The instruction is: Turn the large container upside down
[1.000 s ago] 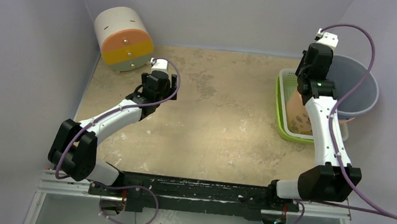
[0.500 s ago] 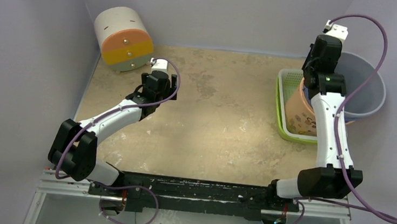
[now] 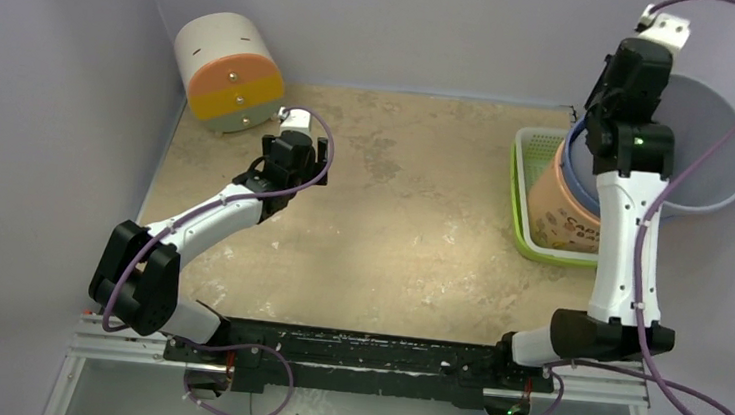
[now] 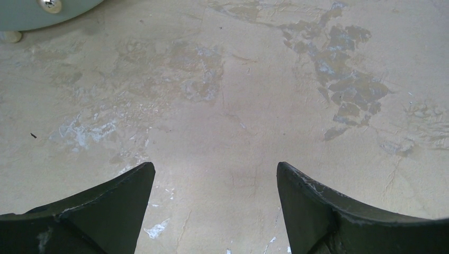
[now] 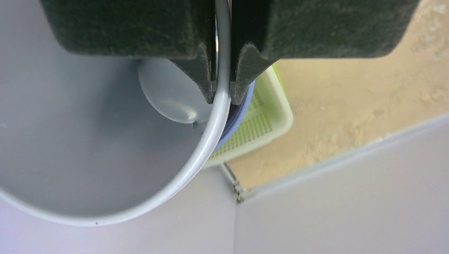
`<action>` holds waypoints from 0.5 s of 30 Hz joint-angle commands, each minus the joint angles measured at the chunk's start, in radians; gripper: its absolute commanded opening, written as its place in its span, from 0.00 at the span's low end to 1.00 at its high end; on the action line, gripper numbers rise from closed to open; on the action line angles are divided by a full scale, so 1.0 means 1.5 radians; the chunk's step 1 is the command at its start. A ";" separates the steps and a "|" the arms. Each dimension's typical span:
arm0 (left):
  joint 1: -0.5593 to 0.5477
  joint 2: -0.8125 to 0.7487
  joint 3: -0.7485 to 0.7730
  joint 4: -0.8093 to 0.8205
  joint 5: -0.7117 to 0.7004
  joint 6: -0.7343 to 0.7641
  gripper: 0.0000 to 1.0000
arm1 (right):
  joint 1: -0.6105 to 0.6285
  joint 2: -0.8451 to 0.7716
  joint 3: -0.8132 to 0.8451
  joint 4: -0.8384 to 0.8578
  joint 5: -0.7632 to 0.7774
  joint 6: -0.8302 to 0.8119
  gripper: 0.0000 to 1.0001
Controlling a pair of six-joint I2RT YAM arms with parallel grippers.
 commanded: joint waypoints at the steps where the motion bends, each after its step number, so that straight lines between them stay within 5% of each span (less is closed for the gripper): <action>1: -0.005 -0.021 0.040 0.018 0.014 -0.012 0.82 | 0.002 -0.012 0.201 0.048 0.047 -0.032 0.00; 5: -0.005 -0.040 0.045 0.020 0.022 -0.022 0.82 | 0.002 -0.014 0.280 0.049 0.038 -0.045 0.00; 15: -0.005 -0.088 0.094 -0.028 0.017 -0.034 0.82 | 0.002 -0.155 0.214 0.185 -0.133 -0.055 0.00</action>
